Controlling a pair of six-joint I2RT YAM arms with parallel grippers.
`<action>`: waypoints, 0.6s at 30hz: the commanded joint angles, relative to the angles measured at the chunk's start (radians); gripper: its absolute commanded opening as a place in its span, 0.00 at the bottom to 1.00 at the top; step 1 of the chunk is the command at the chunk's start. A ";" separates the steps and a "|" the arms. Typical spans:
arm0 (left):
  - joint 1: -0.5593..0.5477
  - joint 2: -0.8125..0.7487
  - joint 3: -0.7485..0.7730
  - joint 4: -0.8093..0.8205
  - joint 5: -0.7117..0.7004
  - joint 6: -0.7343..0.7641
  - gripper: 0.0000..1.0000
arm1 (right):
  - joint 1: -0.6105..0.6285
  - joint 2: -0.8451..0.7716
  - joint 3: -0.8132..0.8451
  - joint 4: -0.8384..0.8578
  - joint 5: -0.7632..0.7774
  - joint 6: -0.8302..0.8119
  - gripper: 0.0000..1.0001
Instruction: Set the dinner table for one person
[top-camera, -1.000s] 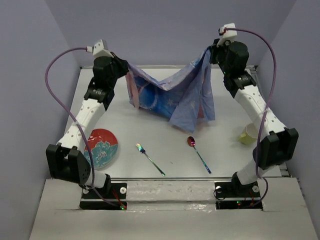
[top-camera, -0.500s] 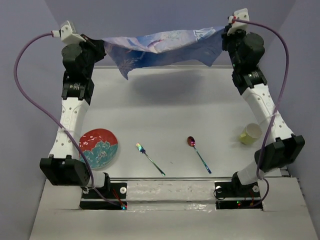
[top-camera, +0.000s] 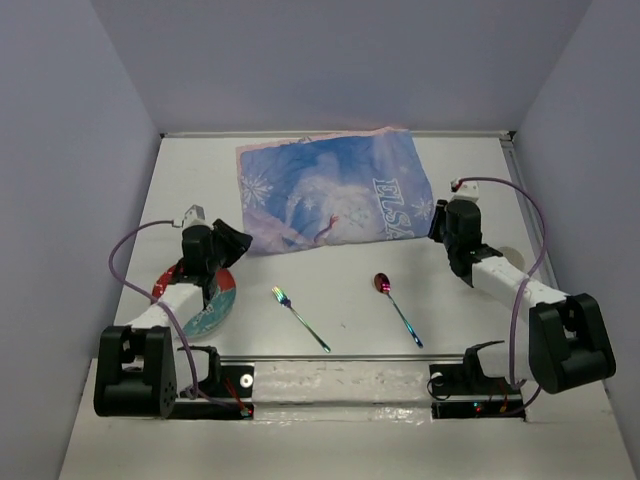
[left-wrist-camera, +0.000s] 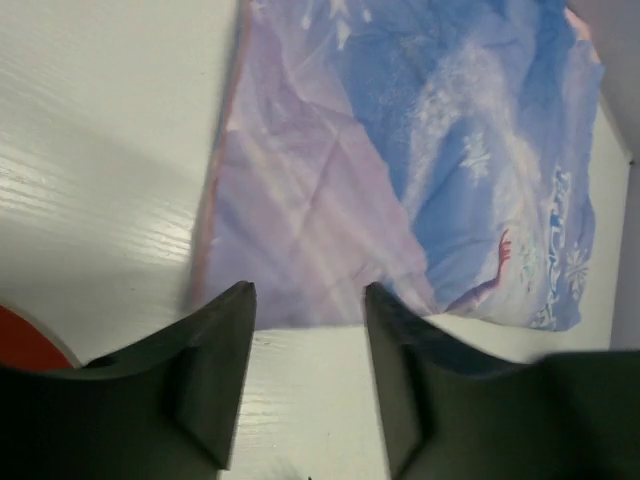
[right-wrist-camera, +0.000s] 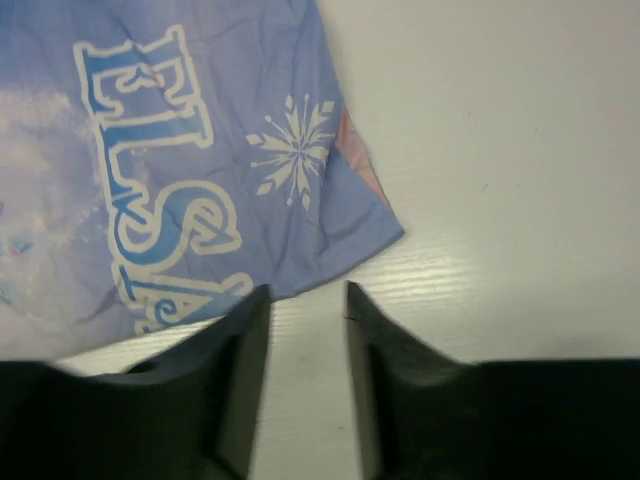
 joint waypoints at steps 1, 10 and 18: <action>0.008 -0.139 -0.097 0.205 0.027 -0.060 0.68 | -0.004 -0.088 -0.005 -0.057 0.115 0.215 0.51; 0.003 -0.374 -0.133 -0.046 -0.107 0.053 0.70 | -0.004 -0.163 0.010 -0.173 0.046 0.204 0.49; -0.280 -0.270 -0.021 -0.170 -0.362 0.122 0.63 | -0.004 0.163 0.171 -0.309 0.027 0.278 0.43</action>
